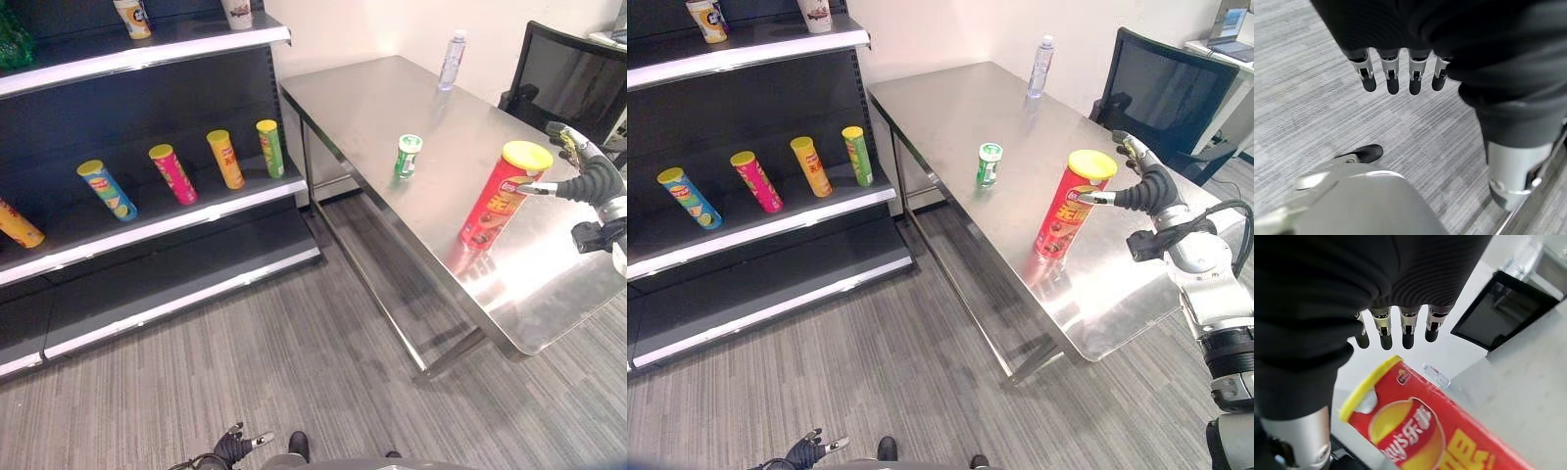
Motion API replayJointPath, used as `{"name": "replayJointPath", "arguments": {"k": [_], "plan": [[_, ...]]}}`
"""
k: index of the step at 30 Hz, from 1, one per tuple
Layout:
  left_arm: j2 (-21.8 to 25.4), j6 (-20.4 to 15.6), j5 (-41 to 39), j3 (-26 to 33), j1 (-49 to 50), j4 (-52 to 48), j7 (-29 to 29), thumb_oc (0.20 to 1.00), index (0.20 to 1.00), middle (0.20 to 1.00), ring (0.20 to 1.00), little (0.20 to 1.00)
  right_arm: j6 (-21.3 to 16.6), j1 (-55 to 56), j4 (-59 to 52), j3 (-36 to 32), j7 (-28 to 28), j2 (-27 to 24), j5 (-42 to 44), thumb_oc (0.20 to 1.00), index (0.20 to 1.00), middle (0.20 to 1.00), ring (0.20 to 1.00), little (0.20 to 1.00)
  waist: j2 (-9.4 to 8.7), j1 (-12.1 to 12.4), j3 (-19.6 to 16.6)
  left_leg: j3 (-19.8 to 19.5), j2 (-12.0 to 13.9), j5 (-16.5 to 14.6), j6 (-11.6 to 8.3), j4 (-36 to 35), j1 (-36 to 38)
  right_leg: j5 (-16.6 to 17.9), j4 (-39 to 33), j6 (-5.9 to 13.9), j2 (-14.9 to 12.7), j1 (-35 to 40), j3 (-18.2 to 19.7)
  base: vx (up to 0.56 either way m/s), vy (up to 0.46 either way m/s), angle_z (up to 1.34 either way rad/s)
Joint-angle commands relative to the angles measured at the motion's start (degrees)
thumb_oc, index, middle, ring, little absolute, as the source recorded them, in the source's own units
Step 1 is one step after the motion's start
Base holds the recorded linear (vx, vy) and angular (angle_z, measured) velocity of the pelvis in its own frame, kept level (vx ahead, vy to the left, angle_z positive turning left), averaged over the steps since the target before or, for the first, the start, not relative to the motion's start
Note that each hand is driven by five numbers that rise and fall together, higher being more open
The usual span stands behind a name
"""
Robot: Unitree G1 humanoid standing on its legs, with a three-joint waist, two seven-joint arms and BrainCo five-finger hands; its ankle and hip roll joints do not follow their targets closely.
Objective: Put the goods on the table back onto the shelves and tidy them up.
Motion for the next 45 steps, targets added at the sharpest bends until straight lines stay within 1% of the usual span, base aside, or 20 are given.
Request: {"name": "replayJointPath", "arguments": {"k": [1, 5, 10, 13, 15, 19, 26, 27, 28, 29, 35, 40, 41, 43, 45], "plan": [[1.45, -1.47, -1.22, -3.08, -4.02, 1.60, 1.53, 1.000, 1.000, 1.000, 1.000, 1.000, -0.58, -7.32, 1.46, 3.93, -5.25, -3.58, -6.59, 1.000, 1.000, 1.000, 1.000, 1.000, -1.50, 2.31, -0.65, 0.95, 2.55, -4.75, -4.59, 1.56, 3.01, -4.30, 1.93, 5.79, -3.26, 0.48, -0.39, 0.01, -0.009, 0.04], [1.41, -1.51, -1.34, -3.11, -4.51, 1.66, 2.54, 1.000, 1.000, 1.000, 1.000, 1.000, -0.20, -7.84, 1.35, 3.52, -7.63, -2.27, -7.92, 1.000, 1.000, 1.000, 1.000, 1.000, -1.53, 2.31, -0.41, 0.61, 2.58, -4.71, -4.56, 1.54, 2.99, -4.44, 2.06, 5.71, -3.15, 0.46, -0.55, 0.00, -0.009, 0.06], [1.56, -1.35, -1.40, -3.14, -4.44, 1.60, 2.70, 1.000, 1.000, 1.000, 1.000, 1.000, 0.29, -8.00, 1.59, 3.72, -7.81, -1.28, -7.40, 1.000, 1.000, 1.000, 1.000, 1.000, -1.59, 2.59, -0.30, 0.38, 2.60, -4.66, -4.61, 1.49, 2.89, -4.61, 1.99, 5.64, -2.99, 0.56, -0.96, 0.00, -0.006, 0.08], [1.64, -1.22, -1.49, -3.40, -4.39, 1.37, 2.71, 1.000, 1.000, 1.000, 1.000, 1.000, 0.25, -8.14, 2.08, 3.74, -7.91, 0.26, -5.28, 1.000, 1.000, 1.000, 1.000, 1.000, -1.66, 2.80, -0.11, 0.32, 2.59, -4.61, -4.61, 1.50, 2.79, -4.62, 1.97, 5.59, -2.99, 0.65, -1.12, 0.00, 0.000, 0.00], [1.72, -1.07, -1.69, -3.44, -4.38, 1.25, 2.66, 1.000, 1.000, 1.000, 1.000, 1.000, 0.17, -7.68, 2.28, 2.95, -7.77, 2.26, -2.13, 1.000, 1.000, 1.000, 1.000, 1.000, -1.73, 2.99, -0.06, 0.41, 2.62, -4.64, -4.68, 1.45, 2.81, -4.72, 1.88, 5.54, -2.93, 0.85, -1.23, 0.00, 0.000, 0.00], [1.78, -0.95, -1.84, -3.42, -4.13, 0.88, 2.56, 1.000, 1.000, 1.000, 1.000, 1.000, 0.61, -7.57, 2.77, 3.04, -7.58, 3.03, -1.55, 1.000, 1.000, 1.000, 1.000, 1.000, -1.73, 3.18, -0.02, 0.36, 2.74, -4.59, -4.71, 1.40, 2.80, -4.77, 1.84, 5.51, -2.86, 0.91, -1.40, 0.00, 0.000, 0.00], [1.54, -0.66, -2.16, -3.57, -4.23, 0.94, 2.92, 1.000, 1.000, 1.000, 1.000, 1.000, 2.03, -8.60, 3.89, 5.21, -7.24, 3.15, -1.92, 1.000, 1.000, 1.000, 1.000, 1.000, -1.89, 3.02, 0.15, 0.34, 2.85, -4.58, -4.85, 1.41, 2.81, -4.69, 1.80, 5.41, -2.85, 0.80, -1.53, 0.00, 0.000, 0.00], [1.51, -0.63, -2.23, -3.62, -4.29, 0.92, 2.94, 1.000, 1.000, 1.000, 1.000, 1.000, 2.21, -8.92, 4.19, 5.73, -7.19, 3.06, -2.13, 0.598, 0.598, 0.598, 0.598, 0.598, -1.92, 3.01, 0.19, 0.30, 2.84, -4.56, -4.84, 1.39, 2.78, -4.67, 1.80, 5.41, -2.81, 0.75, -1.56, 0.00, 0.000, 0.00], [1.52, -0.62, -2.30, -3.71, -4.24, 0.72, 2.98, 1.000, 1.000, 1.000, 1.000, 1.000, 2.47, -9.07, 4.26, 6.04, -7.04, 2.92, -2.32, 0.304, 0.304, 0.304, 0.304, 0.304, -1.98, 3.04, 0.24, 0.32, 2.86, -4.53, -4.86, 1.39, 2.70, -4.70, 1.78, 5.40, -2.78, 0.69, -1.60, 0.00, 0.000, 0.00], [1.48, -0.61, -2.51, -3.64, -4.33, 0.64, 2.96, 1.000, 1.000, 1.000, 1.000, 1.000, 2.70, -9.40, 4.38, 6.62, -6.91, 2.64, -2.80, 0.200, 0.200, 0.200, 0.200, 0.200, -2.06, 3.04, 0.25, 0.32, 2.85, -4.51, -4.86, 1.39, 2.64, -4.65, 1.75, 5.43, -2.76, 0.61, -1.65, 0.00, 0.000, 0.00], [1.26, -0.58, -2.53, -3.50, -4.19, 0.69, 3.14, 1.000, 1.000, 1.000, 1.000, 1.000, 3.13, -9.39, 3.61, 6.89, -7.03, 1.10, -3.80, 0.200, 0.200, 0.200, 0.200, 0.200, -2.10, 2.77, 0.36, 0.26, 2.98, -4.42, -4.93, 1.37, 2.26, -4.64, 1.80, 5.53, -2.80, 0.32, -1.77, 0.00, 0.000, 0.00], [1.61, -0.51, -2.20, -3.01, -4.38, 0.76, 3.49, 1.000, 1.000, 1.000, 1.000, 1.000, 2.72, -8.05, 1.85, 4.66, -8.01, 0.64, -3.50, 0.200, 0.200, 0.200, 0.200, 0.200, -2.09, 2.58, 0.32, 0.31, 2.94, -4.51, -4.96, 1.37, 2.38, -4.69, 1.80, 5.56, -2.82, 0.41, -1.78, 0.00, -0.008, 0.00], [1.74, -0.44, -2.30, -2.49, -4.70, 0.66, 3.70, 1.000, 1.000, 1.000, 1.000, 1.000, 2.34, -7.16, 0.13, 2.85, -8.61, 0.75, -2.57, 0.200, 0.200, 0.200, 0.200, 0.200, -2.02, 2.46, 0.39, 0.19, 3.04, -4.52, -5.01, 1.41, 2.39, -4.83, 1.85, 5.55, -2.84, 0.44, -1.69, 0.00, 0.000, 0.00], [1.91, -0.40, -2.35, -2.15, -4.84, 0.62, 3.77, 1.000, 1.000, 1.000, 1.000, 1.000, 2.10, -6.62, -0.99, 1.65, -8.96, 0.78, -1.97, 0.200, 0.200, 0.200, 0.200, 0.200, -1.99, 2.48, 0.40, 0.10, 3.06, -4.52, -5.04, 1.43, 2.41, -4.96, 1.93, 5.52, -2.81, 0.47, -1.66, -0.01, -0.046, 0.00], [2.33, -0.31, -2.43, -1.28, -4.69, 0.05, 3.83, 1.000, 1.000, 1.000, 1.000, 1.000, 1.37, -4.67, -4.29, -1.85, -9.53, 1.04, -0.60, 0.200, 0.200, 0.200, 0.200, 0.200, -1.87, 2.62, 0.38, -0.16, 3.27, -4.49, -5.17, 1.49, 2.42, -5.43, 2.25, 5.39, -2.66, 0.58, -1.73, -0.01, -0.079, 0.02]]}}
